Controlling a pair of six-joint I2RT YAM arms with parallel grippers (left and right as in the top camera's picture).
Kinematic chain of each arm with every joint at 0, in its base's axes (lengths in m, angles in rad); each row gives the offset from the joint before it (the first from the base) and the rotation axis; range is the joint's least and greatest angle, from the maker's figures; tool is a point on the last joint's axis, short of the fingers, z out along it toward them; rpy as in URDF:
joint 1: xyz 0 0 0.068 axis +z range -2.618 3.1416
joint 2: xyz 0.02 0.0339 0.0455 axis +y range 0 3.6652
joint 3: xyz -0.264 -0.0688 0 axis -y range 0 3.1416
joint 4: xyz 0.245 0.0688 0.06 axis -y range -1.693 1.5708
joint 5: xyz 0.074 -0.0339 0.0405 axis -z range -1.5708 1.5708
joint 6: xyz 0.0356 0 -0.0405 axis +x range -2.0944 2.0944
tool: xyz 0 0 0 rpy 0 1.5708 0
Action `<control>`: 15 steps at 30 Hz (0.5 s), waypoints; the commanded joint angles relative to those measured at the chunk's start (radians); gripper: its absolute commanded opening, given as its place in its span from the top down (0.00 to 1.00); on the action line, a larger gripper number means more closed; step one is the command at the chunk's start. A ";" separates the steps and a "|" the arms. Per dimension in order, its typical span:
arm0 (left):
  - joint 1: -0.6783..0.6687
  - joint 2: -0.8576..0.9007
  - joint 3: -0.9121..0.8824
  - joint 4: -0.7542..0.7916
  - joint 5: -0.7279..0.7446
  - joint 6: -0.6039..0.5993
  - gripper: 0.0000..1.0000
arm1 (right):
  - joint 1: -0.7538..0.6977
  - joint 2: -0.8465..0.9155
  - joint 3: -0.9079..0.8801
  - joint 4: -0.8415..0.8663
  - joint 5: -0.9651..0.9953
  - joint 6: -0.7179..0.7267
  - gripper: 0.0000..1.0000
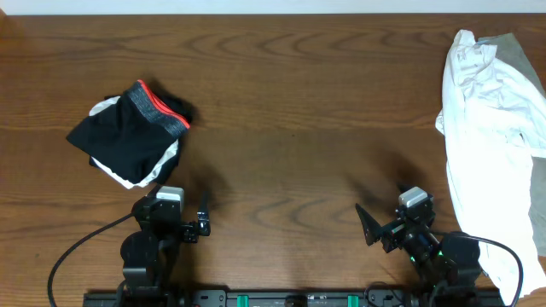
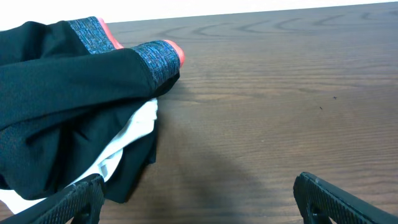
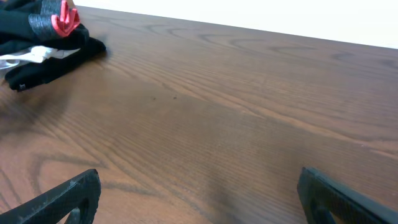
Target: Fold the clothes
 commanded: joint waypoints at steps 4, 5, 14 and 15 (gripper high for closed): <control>0.003 -0.008 -0.021 0.001 0.045 -0.024 0.02 | 0.006 -0.003 -0.003 0.000 -0.007 -0.011 0.01; 0.003 -0.008 -0.021 0.001 0.075 -0.055 0.02 | 0.006 -0.003 -0.003 0.001 -0.007 -0.011 0.01; 0.003 -0.006 -0.011 0.003 0.255 -0.250 0.02 | 0.006 -0.003 -0.003 0.057 -0.124 0.096 0.01; 0.003 -0.005 0.002 0.004 0.255 -0.281 0.02 | 0.006 -0.003 -0.003 0.100 -0.155 0.137 0.01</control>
